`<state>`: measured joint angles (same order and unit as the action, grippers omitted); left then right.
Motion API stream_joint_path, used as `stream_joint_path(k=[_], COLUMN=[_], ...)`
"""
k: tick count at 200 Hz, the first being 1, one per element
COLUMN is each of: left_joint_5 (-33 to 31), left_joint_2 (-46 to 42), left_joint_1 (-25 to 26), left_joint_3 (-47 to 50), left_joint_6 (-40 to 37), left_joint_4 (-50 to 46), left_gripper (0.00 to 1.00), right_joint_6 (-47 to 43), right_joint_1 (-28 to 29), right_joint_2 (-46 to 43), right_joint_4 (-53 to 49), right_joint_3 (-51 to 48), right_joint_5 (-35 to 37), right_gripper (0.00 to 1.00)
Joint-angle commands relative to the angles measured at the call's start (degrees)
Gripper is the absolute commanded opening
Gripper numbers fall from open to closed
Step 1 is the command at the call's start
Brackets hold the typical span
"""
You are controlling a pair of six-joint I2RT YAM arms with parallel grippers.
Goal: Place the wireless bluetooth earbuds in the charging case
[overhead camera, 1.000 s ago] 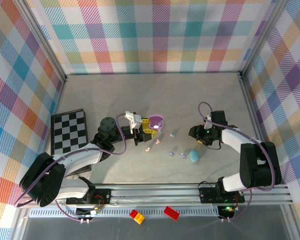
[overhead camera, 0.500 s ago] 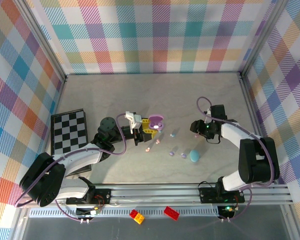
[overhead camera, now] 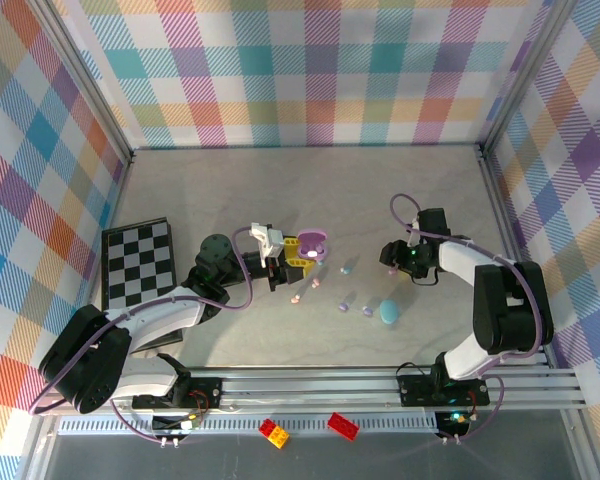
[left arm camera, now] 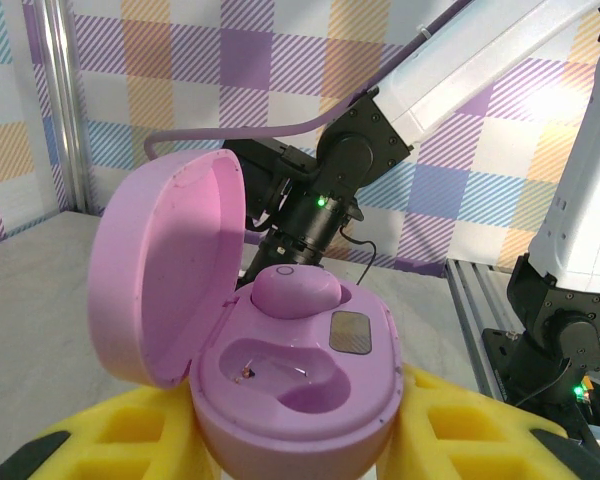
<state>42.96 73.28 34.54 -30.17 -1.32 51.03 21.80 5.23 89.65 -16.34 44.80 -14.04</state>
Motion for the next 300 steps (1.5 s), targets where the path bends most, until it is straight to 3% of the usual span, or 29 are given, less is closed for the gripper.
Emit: stream_joint_path(k=[1,85,158,300], left_joint_5=[1.1,1.2,0.6,-0.3], left_joint_2=[-0.2,-0.1,1.6,1.4], left_joint_1=[-0.6,-0.6,-0.7,-2.2], left_joint_3=[-0.8,-0.8,-0.6,-0.8], left_joint_6=[-0.7,-0.3,0.7,-0.5], left_joint_4=[1.9,2.2,4.8,4.4], left_gripper=[0.37,0.37,0.37,0.37], right_joint_6=[-0.1,-1.5,-1.2,4.9], right_joint_1=[0.1,1.1,2.7,10.4], right_joint_2=[0.4,0.5,0.5,-2.5], right_joint_4=[-0.9,-1.9,-1.7,0.3], right_joint_3=[0.0,-1.0,-2.5,-4.7], right_joint_5=[-0.5,-5.7,-5.6,-6.6], right_gripper=[0.58,0.57,0.57,0.56])
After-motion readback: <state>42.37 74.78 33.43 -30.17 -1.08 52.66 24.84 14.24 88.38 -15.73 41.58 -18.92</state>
